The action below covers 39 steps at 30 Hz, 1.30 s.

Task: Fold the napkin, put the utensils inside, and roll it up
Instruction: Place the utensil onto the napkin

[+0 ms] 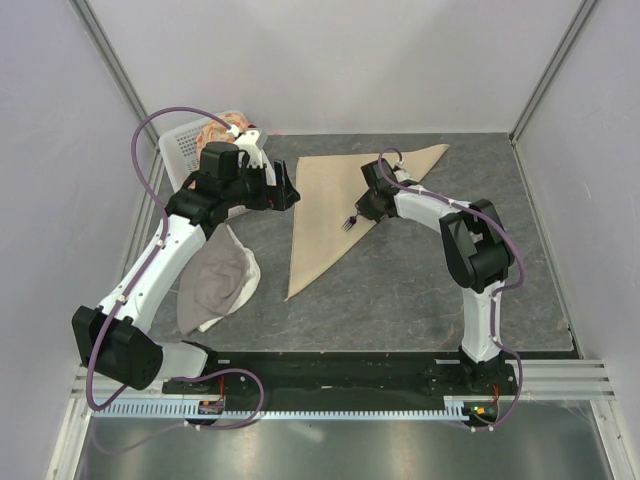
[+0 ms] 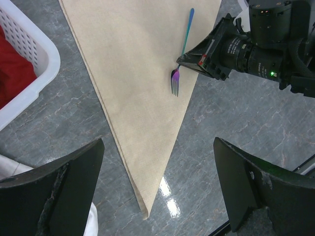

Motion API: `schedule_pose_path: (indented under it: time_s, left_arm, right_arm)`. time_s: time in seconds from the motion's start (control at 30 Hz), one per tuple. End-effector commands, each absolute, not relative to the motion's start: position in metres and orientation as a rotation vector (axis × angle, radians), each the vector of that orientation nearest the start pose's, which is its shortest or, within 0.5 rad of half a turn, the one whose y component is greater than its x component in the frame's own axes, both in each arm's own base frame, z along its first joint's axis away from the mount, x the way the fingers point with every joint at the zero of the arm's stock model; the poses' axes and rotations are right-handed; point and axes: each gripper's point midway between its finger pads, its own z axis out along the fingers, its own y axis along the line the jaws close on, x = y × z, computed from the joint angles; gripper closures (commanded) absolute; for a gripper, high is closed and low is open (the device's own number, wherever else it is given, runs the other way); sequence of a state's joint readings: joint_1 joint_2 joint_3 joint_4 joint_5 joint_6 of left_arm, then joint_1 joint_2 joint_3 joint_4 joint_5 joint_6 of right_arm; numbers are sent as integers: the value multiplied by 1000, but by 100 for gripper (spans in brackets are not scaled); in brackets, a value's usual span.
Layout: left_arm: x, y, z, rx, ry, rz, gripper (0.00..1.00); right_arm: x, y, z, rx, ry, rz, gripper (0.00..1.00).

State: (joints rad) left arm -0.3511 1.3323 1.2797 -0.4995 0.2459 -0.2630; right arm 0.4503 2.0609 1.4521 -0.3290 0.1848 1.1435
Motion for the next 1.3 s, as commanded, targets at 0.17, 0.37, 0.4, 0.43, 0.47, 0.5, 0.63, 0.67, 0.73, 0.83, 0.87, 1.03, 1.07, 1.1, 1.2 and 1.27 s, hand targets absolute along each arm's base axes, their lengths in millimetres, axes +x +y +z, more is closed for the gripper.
schedule_pose_path:
  time_s: [0.17, 0.37, 0.4, 0.43, 0.47, 0.5, 0.63, 0.67, 0.73, 0.83, 0.87, 1.03, 1.07, 1.1, 1.2, 1.27]
  left_arm:
    - [345, -190, 278, 244, 2091, -666, 0]
    - [345, -190, 279, 245, 2087, -666, 0]
    - [344, -190, 280, 244, 2086, -669, 0]
    - [345, -190, 280, 244, 2085, -669, 0]
    - [345, -189, 279, 242, 2088, -666, 0]
    - [344, -190, 281, 244, 2082, -670, 0]
    - [344, -190, 281, 244, 2083, -668, 0]
    - [344, -189, 282, 242, 2080, -667, 0]
    - [344, -189, 281, 241, 2082, -665, 0]
    - [344, -189, 282, 241, 2080, -663, 0]
    - [344, -189, 282, 240, 2080, -662, 0]
    - [345, -187, 281, 238, 2079, -650, 0]
    - [345, -187, 281, 237, 2080, -649, 0]
    - [345, -187, 282, 239, 2077, -647, 0]
    - [346, -187, 279, 240, 2083, -642, 0]
    - [346, -186, 280, 241, 2080, -637, 0]
  right_arm:
    - [468, 227, 35, 990, 2331, 420, 100]
    - [462, 226, 28, 996, 2347, 409, 97]
    - [461, 225, 28, 998, 2349, 410, 94]
    - [461, 227, 28, 996, 2352, 414, 91]
    - [461, 226, 26, 1001, 2353, 416, 89]
    - [461, 228, 28, 997, 2359, 429, 89]
    - [460, 231, 27, 986, 2370, 446, 78]
    - [461, 232, 29, 983, 2369, 456, 72]
    - [460, 232, 34, 983, 2365, 465, 60]
    - [462, 234, 49, 966, 2344, 496, 57]
    - [462, 235, 53, 949, 2339, 508, 57]
    - [476, 233, 111, 826, 2235, 630, 54]
    - [480, 228, 118, 813, 2218, 635, 54]
    - [485, 214, 124, 787, 2203, 624, 53]
    - [497, 183, 125, 749, 2186, 619, 53]
    - [507, 167, 126, 714, 2158, 614, 53]
